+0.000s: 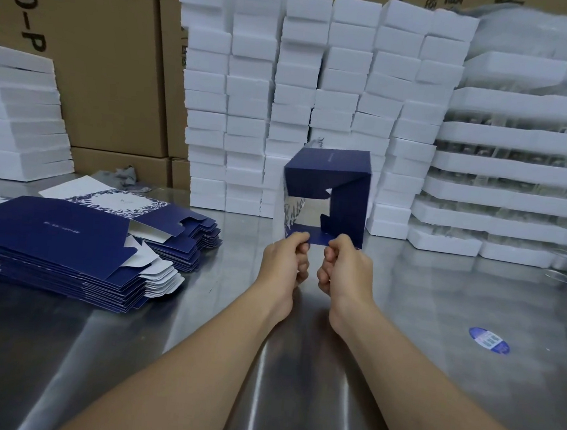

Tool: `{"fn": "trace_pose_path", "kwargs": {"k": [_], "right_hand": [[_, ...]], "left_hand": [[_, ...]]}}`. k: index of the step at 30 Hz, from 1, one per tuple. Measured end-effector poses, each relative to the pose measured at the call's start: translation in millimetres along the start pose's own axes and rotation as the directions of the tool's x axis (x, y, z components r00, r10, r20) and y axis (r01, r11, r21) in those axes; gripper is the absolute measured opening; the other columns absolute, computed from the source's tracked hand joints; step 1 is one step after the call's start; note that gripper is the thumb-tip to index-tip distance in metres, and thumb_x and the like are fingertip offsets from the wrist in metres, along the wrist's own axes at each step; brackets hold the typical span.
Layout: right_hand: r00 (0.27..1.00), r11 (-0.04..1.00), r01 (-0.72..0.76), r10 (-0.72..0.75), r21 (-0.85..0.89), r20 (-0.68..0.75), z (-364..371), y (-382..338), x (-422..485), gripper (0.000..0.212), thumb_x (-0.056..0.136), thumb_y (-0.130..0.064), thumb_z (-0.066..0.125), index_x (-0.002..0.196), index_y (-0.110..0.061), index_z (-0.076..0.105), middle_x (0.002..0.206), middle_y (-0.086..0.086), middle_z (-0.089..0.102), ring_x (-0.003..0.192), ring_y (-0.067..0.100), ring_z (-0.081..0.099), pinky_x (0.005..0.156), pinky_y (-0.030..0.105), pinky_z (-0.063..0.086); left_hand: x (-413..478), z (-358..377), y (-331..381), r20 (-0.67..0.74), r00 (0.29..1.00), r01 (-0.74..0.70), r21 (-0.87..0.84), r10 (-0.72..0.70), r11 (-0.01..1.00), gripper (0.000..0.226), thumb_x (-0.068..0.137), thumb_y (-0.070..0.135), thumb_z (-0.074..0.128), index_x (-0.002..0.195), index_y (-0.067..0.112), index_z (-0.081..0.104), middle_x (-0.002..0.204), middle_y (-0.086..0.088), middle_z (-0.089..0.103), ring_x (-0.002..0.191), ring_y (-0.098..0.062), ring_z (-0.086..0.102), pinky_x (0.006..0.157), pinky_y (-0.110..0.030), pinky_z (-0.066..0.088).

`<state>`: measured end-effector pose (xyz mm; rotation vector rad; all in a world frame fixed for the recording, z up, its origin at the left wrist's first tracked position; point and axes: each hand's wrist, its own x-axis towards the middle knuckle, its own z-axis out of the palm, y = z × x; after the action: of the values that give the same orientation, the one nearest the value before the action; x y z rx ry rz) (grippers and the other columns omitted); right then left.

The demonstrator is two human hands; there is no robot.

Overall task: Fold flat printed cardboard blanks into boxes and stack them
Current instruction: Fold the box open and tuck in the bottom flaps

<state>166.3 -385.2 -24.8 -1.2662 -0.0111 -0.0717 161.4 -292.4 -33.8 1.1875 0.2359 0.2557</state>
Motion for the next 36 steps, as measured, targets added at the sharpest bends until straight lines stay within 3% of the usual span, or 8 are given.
{"fn": "trace_pose_path", "kwargs": {"k": [6, 14, 20, 25, 29, 32, 34, 36], "right_hand": [[0.978, 0.996, -0.088, 0.091, -0.023, 0.188, -2, 1, -1, 0.039, 0.093, -0.025, 0.054, 0.055, -0.018, 0.056, 0.052, 0.001, 0.053, 0.045, 0.013, 0.044, 0.052, 0.029, 0.032], [0.992, 0.998, -0.054, 0.057, -0.036, 0.109, 1, 6, 2, 0.037, 0.09, -0.021, 0.055, 0.054, -0.018, 0.051, 0.049, 0.0, 0.042, 0.041, 0.014, 0.04, 0.046, 0.023, 0.035], [0.976, 0.991, -0.129, 0.131, -0.021, 0.176, 3, 8, 3, 0.033, 0.091, -0.031, 0.067, 0.06, -0.021, 0.063, 0.063, 0.001, 0.061, 0.047, 0.01, 0.053, 0.052, 0.026, 0.038], [1.0, 0.999, 0.023, -0.023, -0.03, 0.018, -12, 2, 11, 0.036, 0.088, -0.018, 0.059, 0.055, -0.017, 0.046, 0.051, 0.001, 0.041, 0.043, 0.015, 0.037, 0.044, 0.023, 0.034], [0.971, 0.938, 0.222, -0.236, -0.266, -0.022, -28, 2, 20, 0.032, 0.082, -0.027, 0.059, 0.062, -0.014, 0.037, 0.059, 0.005, 0.031, 0.06, 0.023, 0.027, 0.053, 0.034, 0.027], [0.948, 0.865, 0.292, -0.317, -0.408, 0.007, -40, 5, 25, 0.039, 0.078, -0.035, 0.058, 0.059, -0.02, 0.027, 0.056, 0.0, 0.024, 0.059, 0.021, 0.022, 0.055, 0.032, 0.021], [0.953, 0.844, 0.278, -0.303, -0.459, 0.02, -46, 8, 29, 0.04, 0.078, -0.038, 0.056, 0.052, -0.017, 0.032, 0.049, -0.005, 0.026, 0.05, 0.016, 0.023, 0.05, 0.027, 0.023], [0.967, 0.847, 0.234, -0.255, -0.477, 0.022, -49, 9, 31, 0.039, 0.077, -0.04, 0.053, 0.053, -0.008, 0.053, 0.043, -0.009, 0.033, 0.04, 0.011, 0.028, 0.044, 0.022, 0.028]], "left_hand": [[1, -1, -2, 0.062, 0.998, -0.009, 0.019, 0.008, 1.0, 0.043, 0.098, 0.029, 0.066, 0.057, 0.02, 0.057, 0.054, -0.002, 0.053, 0.048, -0.016, 0.046, 0.059, -0.03, 0.042], [3, 0, -1, -0.002, 1.0, 0.02, -0.053, -0.02, 0.998, 0.043, 0.099, 0.028, 0.064, 0.058, 0.019, 0.053, 0.051, 0.001, 0.041, 0.053, -0.017, 0.036, 0.061, -0.032, 0.037], [8, -5, -7, 0.096, 0.994, -0.053, -0.016, 0.054, 0.998, 0.047, 0.097, 0.029, 0.067, 0.051, 0.023, 0.063, 0.058, -0.001, 0.059, 0.049, -0.012, 0.052, 0.046, -0.023, 0.041], [6, -4, -8, 0.251, 0.964, -0.135, 0.162, 0.092, 0.977, 0.015, 0.081, 0.032, 0.075, 0.086, 0.019, 0.072, 0.071, 0.002, 0.068, 0.07, -0.013, 0.065, 0.073, -0.03, 0.05], [7, -6, -16, 0.139, 0.973, -0.205, 0.162, 0.184, 0.965, 0.037, 0.098, 0.01, 0.062, 0.132, 0.023, 0.062, 0.116, 0.003, 0.075, 0.098, -0.018, 0.073, 0.073, -0.032, 0.061], [6, -8, -9, 0.005, 0.969, -0.247, 0.002, 0.247, 0.969, 0.047, 0.104, 0.02, 0.062, 0.146, 0.038, 0.052, 0.129, 0.006, 0.071, 0.102, -0.025, 0.073, 0.055, -0.031, 0.055], [5, -10, -1, -0.04, 0.976, -0.219, -0.099, 0.216, 0.971, 0.046, 0.108, 0.021, 0.054, 0.148, 0.042, 0.052, 0.139, 0.006, 0.066, 0.117, -0.026, 0.071, 0.061, -0.03, 0.055], [3, -9, 3, -0.046, 0.985, -0.173, -0.136, 0.168, 0.975, 0.032, 0.107, 0.027, 0.052, 0.135, 0.037, 0.067, 0.13, 0.009, 0.073, 0.113, -0.013, 0.072, 0.073, -0.032, 0.059]]}}
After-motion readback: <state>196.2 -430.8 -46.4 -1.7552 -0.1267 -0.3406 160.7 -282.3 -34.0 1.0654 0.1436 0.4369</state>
